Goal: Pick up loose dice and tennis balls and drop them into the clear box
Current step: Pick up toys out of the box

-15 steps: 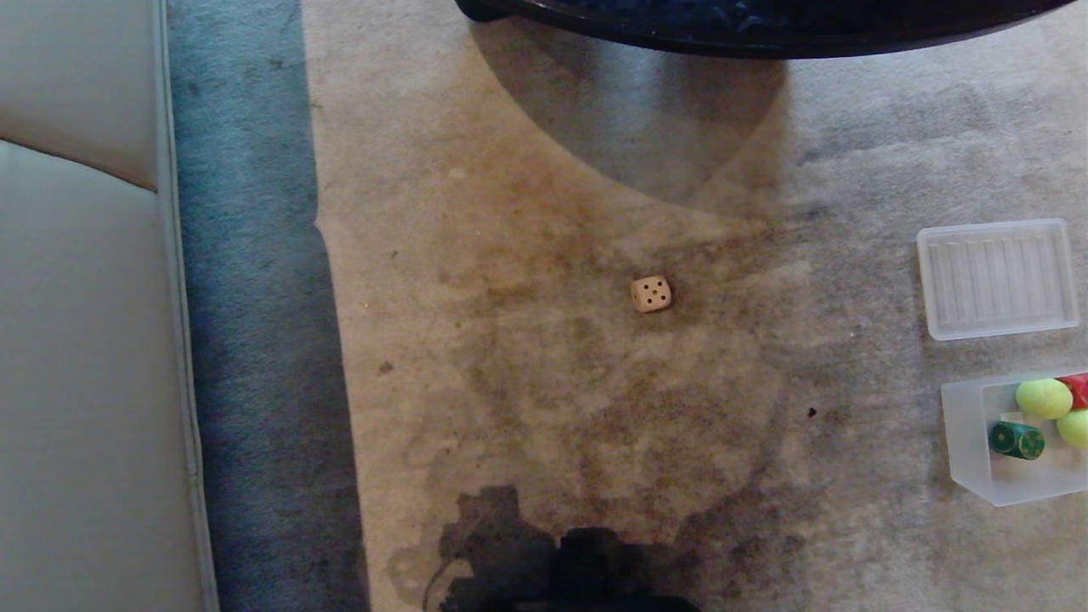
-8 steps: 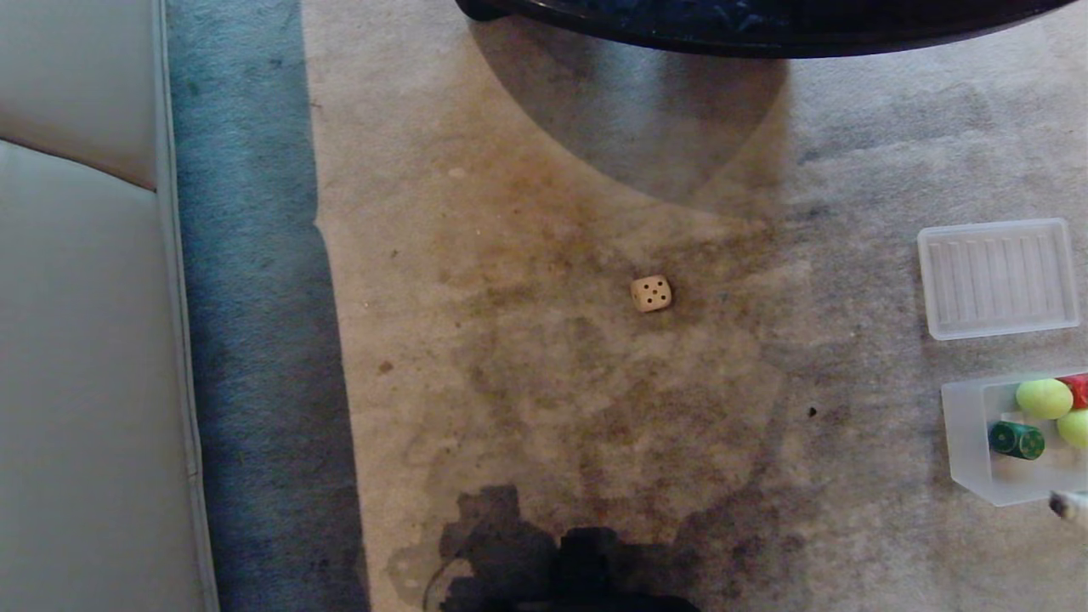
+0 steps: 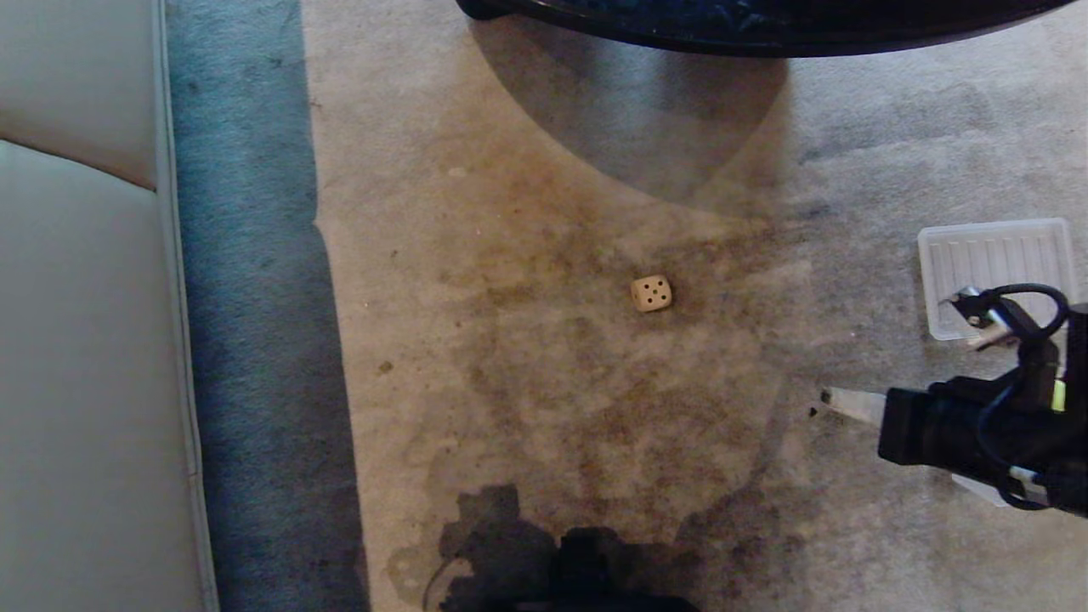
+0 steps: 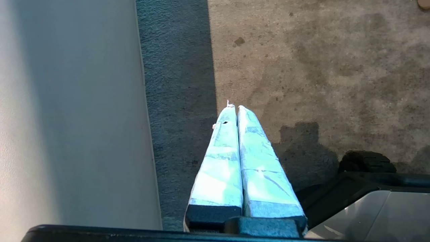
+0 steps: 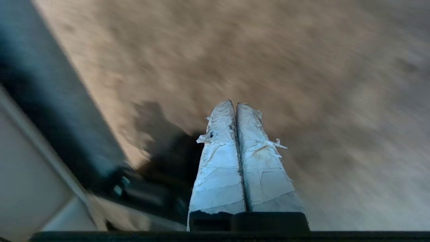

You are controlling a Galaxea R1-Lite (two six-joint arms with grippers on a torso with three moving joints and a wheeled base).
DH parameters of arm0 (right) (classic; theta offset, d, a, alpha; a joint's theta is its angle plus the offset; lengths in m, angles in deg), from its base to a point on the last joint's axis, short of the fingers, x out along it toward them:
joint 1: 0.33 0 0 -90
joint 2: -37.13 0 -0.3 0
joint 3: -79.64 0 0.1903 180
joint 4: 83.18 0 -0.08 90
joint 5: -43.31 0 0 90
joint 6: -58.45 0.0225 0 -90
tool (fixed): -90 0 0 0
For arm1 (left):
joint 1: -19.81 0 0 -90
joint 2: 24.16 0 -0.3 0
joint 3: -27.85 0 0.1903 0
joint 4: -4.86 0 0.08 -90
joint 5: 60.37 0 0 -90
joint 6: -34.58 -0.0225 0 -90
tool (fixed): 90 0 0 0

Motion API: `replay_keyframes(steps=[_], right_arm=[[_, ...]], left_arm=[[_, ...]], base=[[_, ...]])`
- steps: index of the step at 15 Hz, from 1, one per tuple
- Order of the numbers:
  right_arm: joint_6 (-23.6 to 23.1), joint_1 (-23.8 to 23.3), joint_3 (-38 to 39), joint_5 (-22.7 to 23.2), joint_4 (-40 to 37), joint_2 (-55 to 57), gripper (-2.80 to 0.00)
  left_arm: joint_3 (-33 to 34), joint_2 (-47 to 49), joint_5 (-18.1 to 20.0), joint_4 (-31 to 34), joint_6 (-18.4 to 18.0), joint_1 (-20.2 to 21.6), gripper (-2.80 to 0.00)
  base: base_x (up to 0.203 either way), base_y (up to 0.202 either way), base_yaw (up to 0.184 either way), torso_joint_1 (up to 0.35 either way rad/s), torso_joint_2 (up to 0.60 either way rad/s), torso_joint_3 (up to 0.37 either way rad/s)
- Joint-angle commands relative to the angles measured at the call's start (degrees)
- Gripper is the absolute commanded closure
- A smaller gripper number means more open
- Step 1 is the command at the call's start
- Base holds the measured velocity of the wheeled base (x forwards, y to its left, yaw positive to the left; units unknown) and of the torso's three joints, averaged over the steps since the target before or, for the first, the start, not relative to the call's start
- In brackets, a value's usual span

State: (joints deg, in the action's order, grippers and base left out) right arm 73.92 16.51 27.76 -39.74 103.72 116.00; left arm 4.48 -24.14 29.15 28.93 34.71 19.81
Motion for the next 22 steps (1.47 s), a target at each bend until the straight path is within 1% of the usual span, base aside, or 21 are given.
replay_keyframes(steps=[1, 2, 5, 6, 7, 8, 9, 10, 12, 13, 15, 17, 18, 19, 20, 22], right_arm=[[0.6, 3.9, -1.4, -0.3, 7.7, 11.2, 0.0], [0.6, 4.9, -2.3, -0.5, 10.0, 12.7, 0.0], [-0.2, 6.0, -6.8, -1.1, 17.0, 22.2, 0.0], [-0.6, 6.3, -7.9, -1.1, 18.9, 23.2, 0.0], [-3.8, 6.2, -8.7, -1.2, 19.4, 24.5, 0.0], [-9.1, 6.2, -9.4, -1.4, 19.8, 26.5, 0.0], [-12.4, 6.1, -9.7, -1.9, 19.9, 27.8, 0.0], [-14.2, 6.0, -10.3, -2.6, 20.0, 29.0, -2.8], [-15.6, 6.1, -11.9, -4.6, 20.3, 30.2, -2.8], [-17.3, 6.1, -12.7, -5.8, 20.5, 31.0, -2.8], [-18.3, 6.0, -13.7, -6.1, 21.4, 31.8, -2.8], [-20.6, 6.0, -15.4, -6.1, 24.7, 34.4, -2.8], [-21.0, 5.9, -15.6, -6.2, 24.9, 34.7, -2.8], [-21.6, 5.8, -15.9, -6.6, 24.9, 35.0, -2.8], [-23.6, 5.2, -16.5, -8.6, 24.7, 36.5, -2.8], [-24.3, 5.0, -16.8, -9.5, 24.6, 36.9, -2.8]], left_arm=[[0.0, 0.0, 0.0, 0.0, 0.0, 0.0, 0.0], [0.1, 0.0, 0.0, 0.0, 0.0, 0.0, 0.0], [0.1, 0.0, 0.0, 0.0, 0.0, 0.0, 0.0], [0.1, 0.0, 0.0, 0.0, 0.0, 0.0, 0.0], [0.0, 0.0, 0.0, 0.0, 0.0, 0.0, 0.0], [0.0, 0.0, 0.0, 0.0, 0.0, 0.0, 0.0], [0.1, 0.0, 0.0, 0.0, 0.0, 0.0, 0.0], [0.1, 0.0, 0.0, 0.0, 0.0, 0.0, 0.0], [0.0, 0.0, 0.0, 0.0, 0.0, 0.0, 0.0], [0.0, 0.0, 0.0, 0.0, 0.0, 0.0, 0.0], [0.0, 0.0, 0.0, 0.0, 0.0, 0.0, 0.0], [0.0, 0.0, 0.0, 0.0, 0.0, -0.1, 0.0], [0.1, 0.0, 0.0, 0.0, 0.0, 0.0, 0.0], [0.1, 0.0, 0.0, 0.0, 0.0, 0.0, 0.0], [0.0, 0.0, 0.0, 0.0, 0.0, 0.0, 0.0], [0.0, 0.0, 0.0, 0.0, 0.0, 0.0, 0.0]], base=[[0.0, 0.0, 0.0, 0.0, 0.0, 0.0], [0.0, 0.0, 0.0, 0.0, 0.0, 0.0], [0.0, 0.0, 0.0, 0.0, 0.0, 0.0], [0.0, 0.0, 0.0, 0.0, 0.0, 0.0], [0.0, 0.0, 0.0, 0.0, 0.0, 0.0], [0.0, 0.0, 0.0, 0.0, 0.0, 0.0], [0.0, 0.0, 0.0, 0.0, 0.0, 0.0], [0.0, 0.0, 0.0, 0.0, 0.0, 0.0], [0.0, 0.0, 0.0, 0.0, 0.0, 0.0], [0.0, 0.0, 0.0, 0.0, 0.0, 0.0], [0.0, 0.0, 0.0, 0.0, 0.0, 0.0], [0.0, 0.0, 0.0, 0.0, 0.0, 0.0], [0.0, 0.0, 0.0, 0.0, 0.0, 0.0], [0.0, 0.0, 0.0, 0.0, 0.0, 0.0], [0.0, 0.0, 0.0, 0.0, 0.0, 0.0], [0.0, 0.0, 0.0, 0.0, 0.0, 0.0]])
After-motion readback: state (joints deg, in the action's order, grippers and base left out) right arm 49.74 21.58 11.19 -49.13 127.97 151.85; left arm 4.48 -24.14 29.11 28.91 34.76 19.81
